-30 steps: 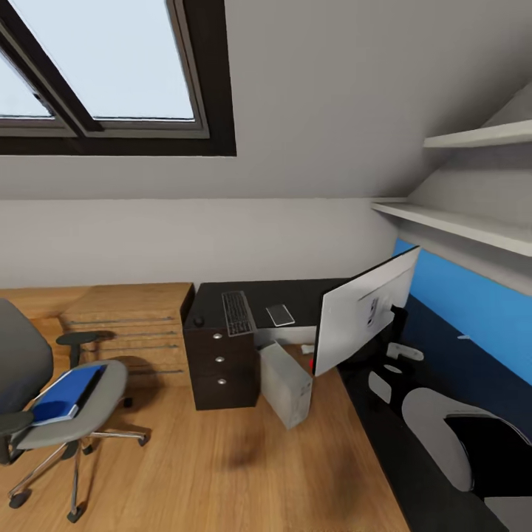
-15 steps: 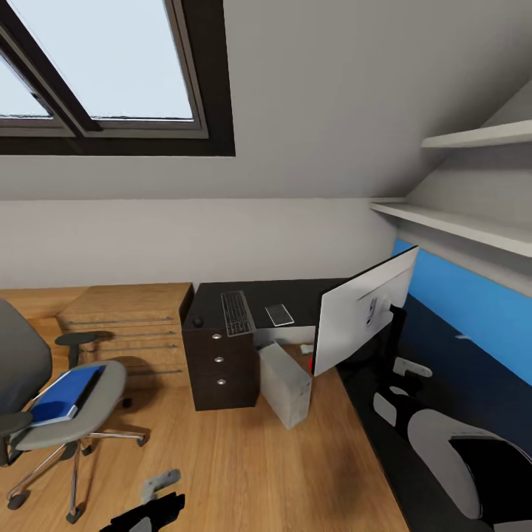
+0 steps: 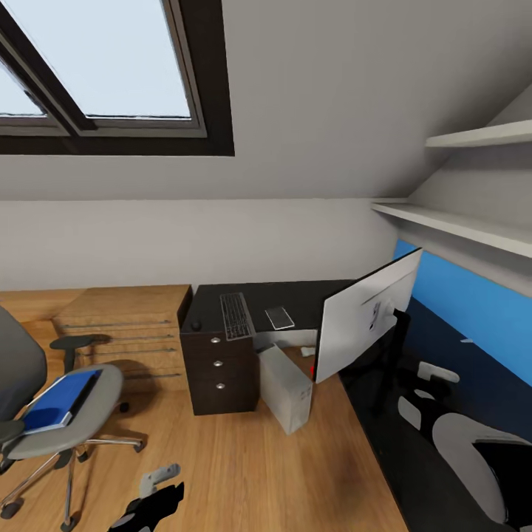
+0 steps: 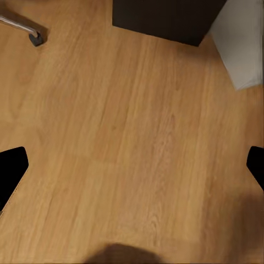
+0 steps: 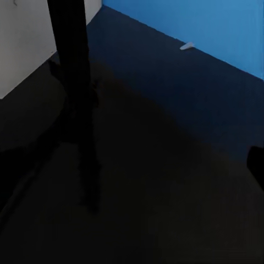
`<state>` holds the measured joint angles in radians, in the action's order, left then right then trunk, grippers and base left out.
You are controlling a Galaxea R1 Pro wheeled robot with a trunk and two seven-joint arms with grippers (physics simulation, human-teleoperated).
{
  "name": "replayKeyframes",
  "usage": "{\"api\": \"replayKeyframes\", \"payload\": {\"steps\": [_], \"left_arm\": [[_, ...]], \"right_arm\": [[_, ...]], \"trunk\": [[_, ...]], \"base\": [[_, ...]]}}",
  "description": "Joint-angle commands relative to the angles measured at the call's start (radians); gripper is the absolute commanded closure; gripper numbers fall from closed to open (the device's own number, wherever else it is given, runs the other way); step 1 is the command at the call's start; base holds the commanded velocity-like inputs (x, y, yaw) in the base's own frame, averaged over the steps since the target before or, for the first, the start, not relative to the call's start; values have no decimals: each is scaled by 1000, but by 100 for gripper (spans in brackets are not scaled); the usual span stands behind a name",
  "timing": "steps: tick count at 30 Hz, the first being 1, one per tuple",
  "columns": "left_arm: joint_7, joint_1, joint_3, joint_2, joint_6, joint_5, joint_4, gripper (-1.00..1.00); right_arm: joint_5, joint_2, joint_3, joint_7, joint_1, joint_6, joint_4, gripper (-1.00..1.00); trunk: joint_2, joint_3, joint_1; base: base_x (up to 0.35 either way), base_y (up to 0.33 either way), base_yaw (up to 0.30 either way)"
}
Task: In the bedroom, organize the workspace by keeping the computer under the desk, ensuring the monitor is on the desk, placing the keyboard on the desk next to the monitor, placing the mouse on the desk next to the keyboard, moving the folder from the swivel chair onto the desk next to the mouse, stacking the notebook on top of the folder with the pen on top of the notebook, and positioning the swivel chair next to the desk.
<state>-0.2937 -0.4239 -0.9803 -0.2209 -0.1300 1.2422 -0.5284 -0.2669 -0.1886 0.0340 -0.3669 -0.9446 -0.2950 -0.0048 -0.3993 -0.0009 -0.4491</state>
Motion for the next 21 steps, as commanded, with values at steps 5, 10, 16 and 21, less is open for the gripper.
{"api": "replayKeyframes", "payload": {"steps": [5, 10, 16, 21], "left_arm": [[-6, -1, -18, 0, -6, 9, -2, -100], [-6, -1, -21, 0, -6, 11, 0, -100], [-6, -2, -21, -1, -7, 14, 4, -100], [-5, -3, -21, -1, -5, 12, 3, -100]], "right_arm": [[-7, -3, 5, 0, 0, 77, -5, -100], [-6, -5, 5, 0, 0, 127, -9, -100], [-7, -6, 4, 0, 0, 139, -10, -100], [-7, -4, 5, 0, 0, 99, -10, -100]], "trunk": [[-1, 0, -1], [-1, 0, -1], [-1, 0, -1], [-1, 0, -1]], "base": [[164, 0, 0], [44, 0, 0], [141, 0, 0], [60, 0, 0]]}}
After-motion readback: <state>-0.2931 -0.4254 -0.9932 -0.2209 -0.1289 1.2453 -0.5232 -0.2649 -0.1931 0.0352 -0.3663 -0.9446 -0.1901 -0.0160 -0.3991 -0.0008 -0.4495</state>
